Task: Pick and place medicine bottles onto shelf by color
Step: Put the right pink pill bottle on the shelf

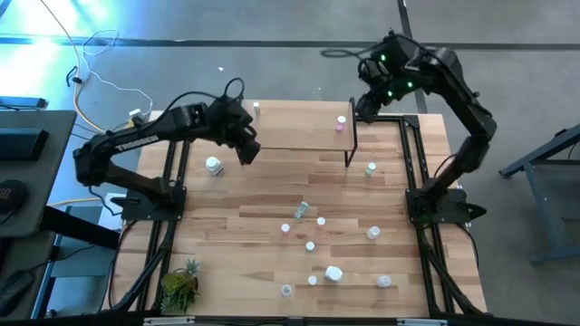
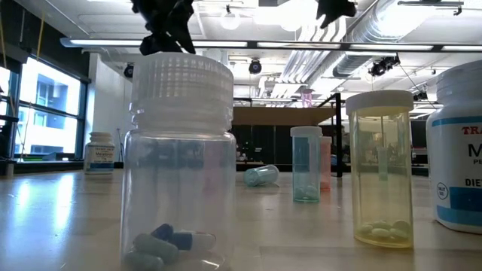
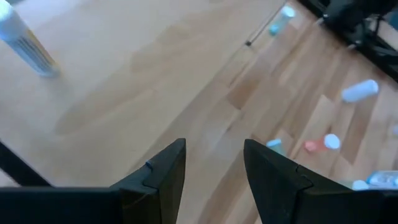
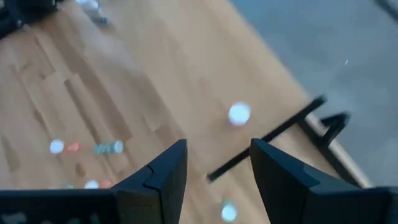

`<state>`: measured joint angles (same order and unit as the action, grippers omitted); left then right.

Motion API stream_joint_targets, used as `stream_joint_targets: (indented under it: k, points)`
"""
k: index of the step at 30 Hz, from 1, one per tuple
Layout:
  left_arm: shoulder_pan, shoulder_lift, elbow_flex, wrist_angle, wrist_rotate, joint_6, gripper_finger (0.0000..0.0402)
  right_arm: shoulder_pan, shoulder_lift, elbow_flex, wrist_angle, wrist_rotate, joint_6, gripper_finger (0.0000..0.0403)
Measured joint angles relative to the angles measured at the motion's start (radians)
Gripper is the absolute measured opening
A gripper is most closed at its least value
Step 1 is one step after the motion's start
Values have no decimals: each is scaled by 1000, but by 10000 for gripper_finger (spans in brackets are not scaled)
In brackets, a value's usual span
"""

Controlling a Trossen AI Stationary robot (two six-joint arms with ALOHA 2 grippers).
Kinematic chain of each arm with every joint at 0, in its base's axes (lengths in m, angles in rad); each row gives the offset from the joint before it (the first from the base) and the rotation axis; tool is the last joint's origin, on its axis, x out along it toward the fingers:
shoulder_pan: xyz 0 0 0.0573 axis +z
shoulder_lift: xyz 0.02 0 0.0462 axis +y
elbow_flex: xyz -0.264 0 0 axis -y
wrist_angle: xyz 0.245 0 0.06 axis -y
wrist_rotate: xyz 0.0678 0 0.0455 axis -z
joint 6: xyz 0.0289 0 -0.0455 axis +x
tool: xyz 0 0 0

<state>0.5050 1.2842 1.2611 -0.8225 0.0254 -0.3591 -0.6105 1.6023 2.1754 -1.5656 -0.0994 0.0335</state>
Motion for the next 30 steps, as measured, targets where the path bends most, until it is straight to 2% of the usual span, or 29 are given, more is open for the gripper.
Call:
stream_joint_targets:
  k: [8, 14, 20, 30]
  points:
    - [-63, -61, -131, 125, -10, -16, 154, 131, -215, -339, 189, -4, 190, 168]
    - [-114, -63, -162, 142, 4, 0, 154, 279, -327, -535, 357, 10, 379, 168]
    - [-179, -63, -170, 146, 64, 3, 154, 454, -355, -673, 471, 58, 550, 168]
    - [-354, -63, -170, 139, 65, -10, 154, 750, -346, -819, 601, 257, 786, 168]
